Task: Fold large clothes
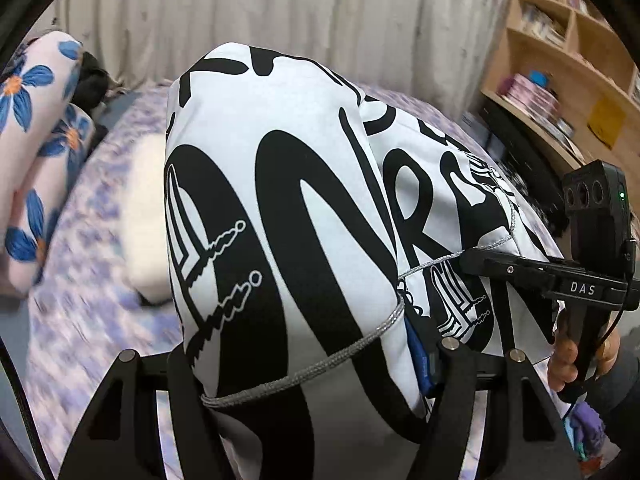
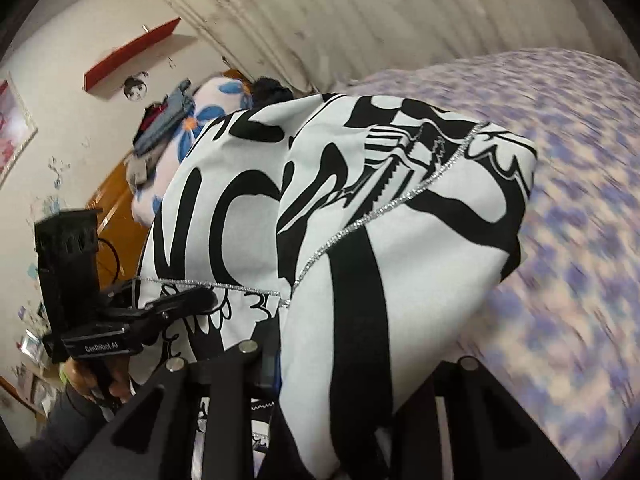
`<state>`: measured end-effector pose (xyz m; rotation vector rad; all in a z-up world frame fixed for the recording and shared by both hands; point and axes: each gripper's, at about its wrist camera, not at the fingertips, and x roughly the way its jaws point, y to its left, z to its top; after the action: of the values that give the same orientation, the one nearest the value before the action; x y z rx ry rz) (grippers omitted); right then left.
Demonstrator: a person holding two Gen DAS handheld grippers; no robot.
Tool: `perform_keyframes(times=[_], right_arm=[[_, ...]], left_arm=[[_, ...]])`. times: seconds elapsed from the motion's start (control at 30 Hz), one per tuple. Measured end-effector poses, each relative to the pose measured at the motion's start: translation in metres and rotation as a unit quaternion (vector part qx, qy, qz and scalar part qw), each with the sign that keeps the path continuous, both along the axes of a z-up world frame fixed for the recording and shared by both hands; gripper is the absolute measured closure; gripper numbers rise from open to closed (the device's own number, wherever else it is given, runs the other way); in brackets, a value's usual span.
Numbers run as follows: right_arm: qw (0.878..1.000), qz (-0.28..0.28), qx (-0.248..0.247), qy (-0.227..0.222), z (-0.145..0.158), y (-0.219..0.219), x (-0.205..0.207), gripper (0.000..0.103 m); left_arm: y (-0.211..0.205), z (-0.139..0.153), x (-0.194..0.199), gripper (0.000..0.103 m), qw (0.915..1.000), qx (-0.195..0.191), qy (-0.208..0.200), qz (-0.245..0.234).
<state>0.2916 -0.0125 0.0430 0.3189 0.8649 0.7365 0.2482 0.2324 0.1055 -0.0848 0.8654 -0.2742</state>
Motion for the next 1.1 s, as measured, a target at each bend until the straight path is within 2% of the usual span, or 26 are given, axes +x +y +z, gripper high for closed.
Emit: perform_keyframes(times=[0.17,0.27,0.33,0.43,0.5,0.53,0.57,0.67,0.8,0.83,0.87,0.93,1.0,1.1], right_arm=[[1.0,-0.006,0.006,-0.026,-0.001,0.065,0.087,0.076],[0.999,-0.017,0.019,-0.019,-0.019,0.093,0.141,0.075],[0.999,-0.021,0.027,-0.009,-0.037,0.108,0.177,0.075],[0.999,-0.019,0.032,0.013,-0.072,0.126,0.223,0.075],[0.998,-0.031,0.028,0.043,-0.106,0.133,0.247,0.073],[0.997,-0.043,0.027,0.05,-0.117,0.132,0.254,0.067],[0.996,-0.049,0.042,0.061,-0.131,0.127,0.262,0.056],[0.993,-0.043,0.083,0.075,-0.141,0.119,0.268,0.053],[0.997,-0.031,0.037,0.052,-0.134,0.123,0.259,0.053],[0.998,-0.029,0.027,0.047,-0.13,0.125,0.258,0.054],[0.999,-0.026,0.021,0.04,-0.125,0.127,0.255,0.064],[0.999,-0.021,0.021,0.036,-0.114,0.126,0.247,0.074],[0.999,-0.022,0.026,0.041,-0.102,0.123,0.24,0.076],[0.997,-0.024,0.037,0.067,-0.096,0.109,0.232,0.077]], left_arm=[[0.07,0.003,0.095,0.037,0.9996,0.018,-0.019,0.006],[0.105,-0.011,0.157,0.037,0.9997,0.021,-0.013,0.005],[0.114,-0.024,0.191,0.037,0.9997,0.023,-0.004,0.007],[0.139,-0.063,0.243,0.036,0.9993,0.027,0.024,0.005],[0.148,-0.096,0.266,0.029,0.9982,0.029,0.052,0.009],[0.159,-0.109,0.276,0.024,0.998,0.016,0.061,0.012],[0.168,-0.117,0.282,0.018,0.9979,-0.003,0.062,0.016],[0.173,-0.128,0.279,0.009,0.9984,-0.022,0.048,0.018],[0.172,-0.128,0.271,0.007,0.9992,-0.011,0.033,0.021],[0.17,-0.126,0.269,0.007,0.9992,-0.005,0.029,0.025],[0.167,-0.122,0.267,0.008,0.9992,0.002,0.026,0.029],[0.159,-0.115,0.259,0.01,0.9992,0.012,0.021,0.03],[0.155,-0.106,0.255,0.011,0.9993,0.01,0.023,0.028],[0.156,-0.097,0.248,0.011,0.9982,-0.022,0.047,0.03]])
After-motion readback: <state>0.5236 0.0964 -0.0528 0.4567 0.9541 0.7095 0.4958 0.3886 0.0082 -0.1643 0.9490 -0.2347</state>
